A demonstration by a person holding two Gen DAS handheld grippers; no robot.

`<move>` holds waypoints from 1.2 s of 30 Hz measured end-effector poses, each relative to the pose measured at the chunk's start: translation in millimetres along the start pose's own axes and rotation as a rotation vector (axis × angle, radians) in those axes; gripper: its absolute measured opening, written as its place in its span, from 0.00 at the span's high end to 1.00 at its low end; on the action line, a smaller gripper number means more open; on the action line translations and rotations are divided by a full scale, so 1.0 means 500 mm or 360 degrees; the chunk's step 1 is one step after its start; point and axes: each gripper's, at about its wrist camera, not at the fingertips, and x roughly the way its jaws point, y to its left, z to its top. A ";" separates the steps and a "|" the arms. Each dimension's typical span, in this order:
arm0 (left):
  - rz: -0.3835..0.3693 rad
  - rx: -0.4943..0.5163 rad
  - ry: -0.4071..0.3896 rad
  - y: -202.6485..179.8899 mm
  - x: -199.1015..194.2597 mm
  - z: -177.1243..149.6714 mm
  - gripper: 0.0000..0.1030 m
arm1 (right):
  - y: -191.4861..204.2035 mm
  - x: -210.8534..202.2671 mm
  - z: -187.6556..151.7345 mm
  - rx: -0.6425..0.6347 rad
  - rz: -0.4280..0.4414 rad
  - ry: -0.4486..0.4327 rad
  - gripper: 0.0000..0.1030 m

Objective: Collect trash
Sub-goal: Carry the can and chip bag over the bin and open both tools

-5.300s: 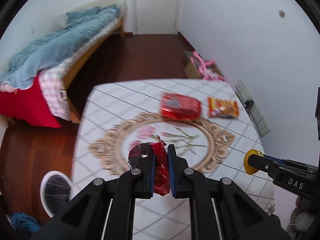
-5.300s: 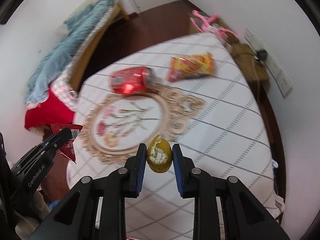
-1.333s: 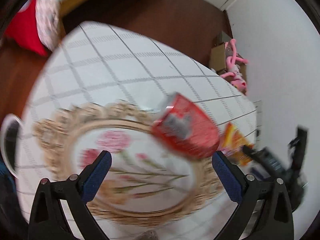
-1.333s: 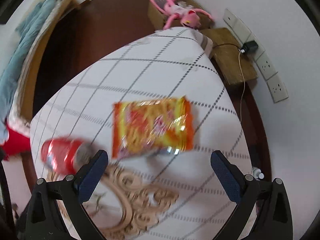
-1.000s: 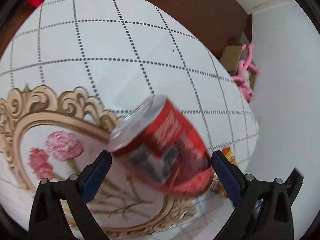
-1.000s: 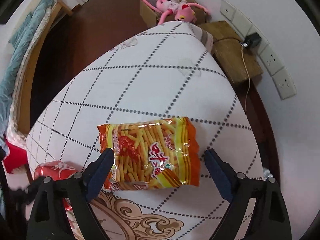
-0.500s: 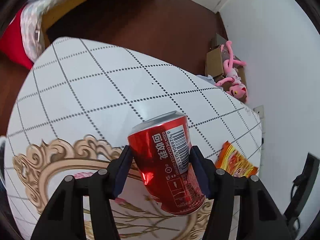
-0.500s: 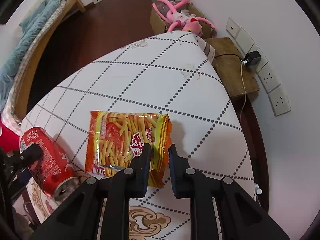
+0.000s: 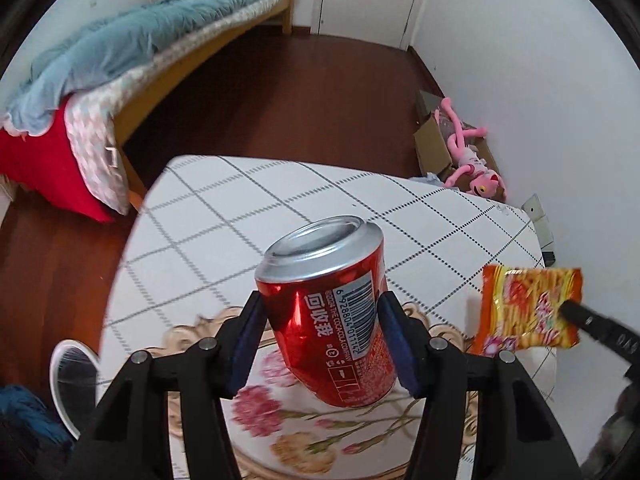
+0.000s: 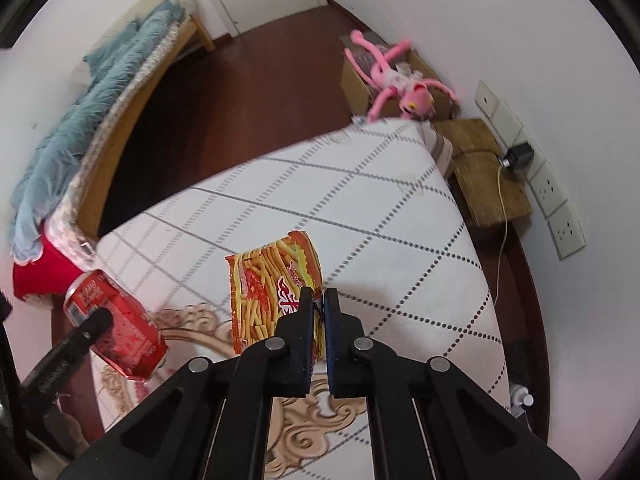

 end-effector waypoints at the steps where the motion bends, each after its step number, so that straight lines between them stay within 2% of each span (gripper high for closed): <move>1: 0.0006 -0.0003 -0.0017 0.012 -0.014 -0.003 0.48 | 0.015 -0.017 -0.002 -0.0022 0.0012 -0.0015 0.95; 5: 0.0009 -0.0025 -0.0096 0.066 -0.081 -0.012 0.48 | 0.080 -0.076 -0.014 -0.0103 0.0074 -0.0055 0.95; 11: 0.0037 -0.0072 -0.0278 0.196 -0.239 -0.027 0.48 | 0.211 -0.145 -0.062 -0.0223 0.0236 -0.0084 0.95; 17: 0.0136 -0.0190 -0.0397 0.389 -0.385 -0.076 0.48 | 0.418 -0.180 -0.147 -0.0409 0.0425 -0.0043 0.95; 21: 0.0257 -0.0303 -0.0393 0.546 -0.437 -0.142 0.48 | 0.565 -0.162 -0.232 -0.0533 0.0522 0.0044 0.95; 24: 0.0335 -0.0400 -0.0341 0.644 -0.430 -0.197 0.48 | 0.677 -0.123 -0.313 -0.0643 0.0559 0.0142 0.95; 26: 0.0362 -0.0487 -0.0262 0.713 -0.400 -0.236 0.48 | 0.751 -0.078 -0.377 -0.0720 0.0562 0.0233 0.95; 31: 0.0352 -0.0697 0.0013 0.860 -0.264 -0.333 0.48 | 0.900 0.052 -0.523 -0.0894 0.0481 0.0423 0.95; 36: 0.0295 -0.0880 0.0241 0.934 -0.123 -0.405 0.47 | 0.987 0.196 -0.626 -0.0951 0.0360 0.0604 0.95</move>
